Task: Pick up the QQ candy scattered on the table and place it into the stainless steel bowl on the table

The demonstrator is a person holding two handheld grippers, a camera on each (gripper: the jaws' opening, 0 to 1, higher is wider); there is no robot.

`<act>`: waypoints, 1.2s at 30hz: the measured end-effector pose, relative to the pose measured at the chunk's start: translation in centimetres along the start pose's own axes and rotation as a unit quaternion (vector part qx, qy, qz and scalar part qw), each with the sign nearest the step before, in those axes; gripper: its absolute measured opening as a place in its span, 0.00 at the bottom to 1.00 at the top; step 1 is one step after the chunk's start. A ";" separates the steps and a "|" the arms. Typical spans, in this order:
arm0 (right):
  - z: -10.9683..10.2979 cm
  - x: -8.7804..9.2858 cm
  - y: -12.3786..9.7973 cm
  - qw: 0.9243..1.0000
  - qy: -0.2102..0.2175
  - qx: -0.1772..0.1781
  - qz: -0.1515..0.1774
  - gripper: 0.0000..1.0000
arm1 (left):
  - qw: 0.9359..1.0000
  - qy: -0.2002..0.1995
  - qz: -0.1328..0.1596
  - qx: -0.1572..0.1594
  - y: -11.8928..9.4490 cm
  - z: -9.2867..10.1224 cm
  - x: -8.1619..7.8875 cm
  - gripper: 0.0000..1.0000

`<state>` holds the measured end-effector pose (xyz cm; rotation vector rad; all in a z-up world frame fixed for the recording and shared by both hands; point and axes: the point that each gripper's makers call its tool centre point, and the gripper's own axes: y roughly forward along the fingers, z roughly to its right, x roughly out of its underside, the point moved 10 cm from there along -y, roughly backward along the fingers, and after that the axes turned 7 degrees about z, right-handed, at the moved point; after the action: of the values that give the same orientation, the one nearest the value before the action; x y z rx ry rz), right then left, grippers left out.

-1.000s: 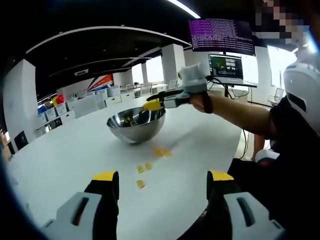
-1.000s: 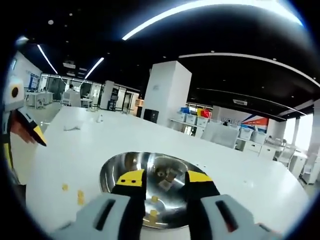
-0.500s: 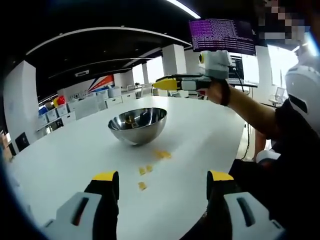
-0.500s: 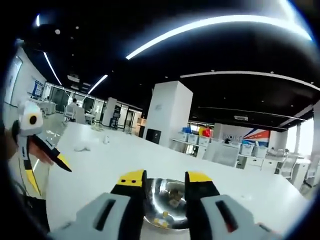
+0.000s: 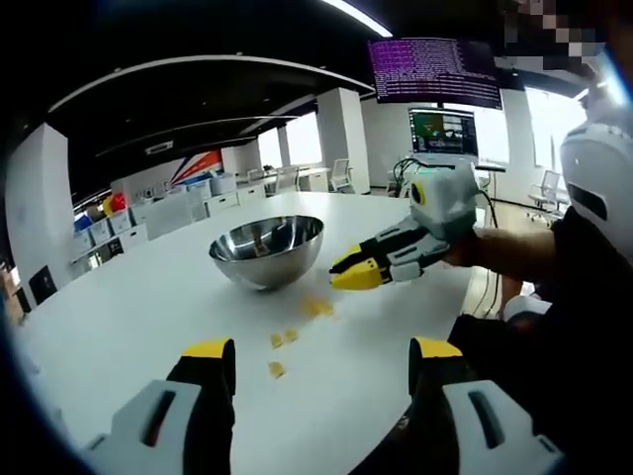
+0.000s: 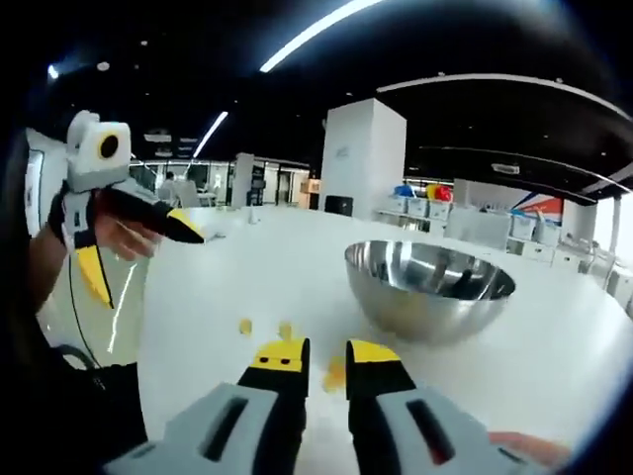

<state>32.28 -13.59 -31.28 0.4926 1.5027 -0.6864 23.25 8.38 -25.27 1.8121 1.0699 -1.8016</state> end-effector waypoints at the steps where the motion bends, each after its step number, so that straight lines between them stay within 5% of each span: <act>1: 0.0 0.2 0.1 1.000 0.006 0.001 -0.001 0.11 | 1.000 0.000 0.000 0.001 0.0 0.0 0.0 0.71; 5: 0.4 1.1 0.9 0.999 0.028 0.017 -0.013 0.10 | 1.000 -0.001 0.002 0.004 0.2 0.2 0.0 0.71; 14: 0.2 2.6 1.7 0.999 0.003 0.028 -0.032 0.10 | 1.000 -0.005 0.004 0.012 0.5 0.4 0.2 0.71; 36: 0.2 3.0 2.3 0.999 0.003 0.032 -0.030 0.10 | 1.000 -0.010 0.008 0.017 0.8 0.3 0.3 0.71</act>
<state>33.81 -12.39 -34.56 0.5008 1.5092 -0.7821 23.60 7.67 -25.83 1.8134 1.0212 -1.8346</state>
